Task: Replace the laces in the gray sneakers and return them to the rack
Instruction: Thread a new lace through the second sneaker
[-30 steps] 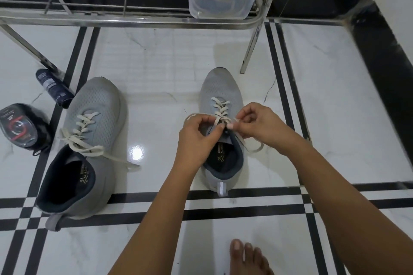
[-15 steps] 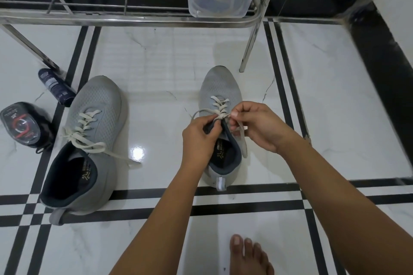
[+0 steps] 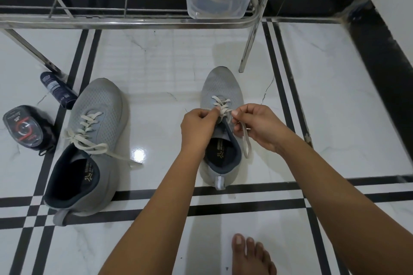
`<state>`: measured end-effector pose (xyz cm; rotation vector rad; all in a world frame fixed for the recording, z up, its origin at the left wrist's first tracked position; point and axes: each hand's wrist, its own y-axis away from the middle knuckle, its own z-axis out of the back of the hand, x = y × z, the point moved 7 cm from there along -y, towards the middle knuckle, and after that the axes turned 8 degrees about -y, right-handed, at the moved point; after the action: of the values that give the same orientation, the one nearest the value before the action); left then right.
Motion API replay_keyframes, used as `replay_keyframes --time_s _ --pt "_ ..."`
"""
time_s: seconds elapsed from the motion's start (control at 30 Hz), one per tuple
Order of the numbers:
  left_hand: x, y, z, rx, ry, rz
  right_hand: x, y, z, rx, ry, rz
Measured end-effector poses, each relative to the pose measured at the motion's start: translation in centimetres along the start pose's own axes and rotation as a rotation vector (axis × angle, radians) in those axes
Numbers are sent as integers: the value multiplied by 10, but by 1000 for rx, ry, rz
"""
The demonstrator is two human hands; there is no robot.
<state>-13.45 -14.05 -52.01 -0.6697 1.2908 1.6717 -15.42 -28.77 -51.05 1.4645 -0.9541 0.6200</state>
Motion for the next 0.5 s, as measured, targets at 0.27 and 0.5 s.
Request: replay_keyframes --time_s 0.27,0.5 --pt "1 -25 -9 34 -72 242 4 2 4 10 162 -8" --pt "2 -10 1 50 261 110 5 -2 9 -62 328 -8"
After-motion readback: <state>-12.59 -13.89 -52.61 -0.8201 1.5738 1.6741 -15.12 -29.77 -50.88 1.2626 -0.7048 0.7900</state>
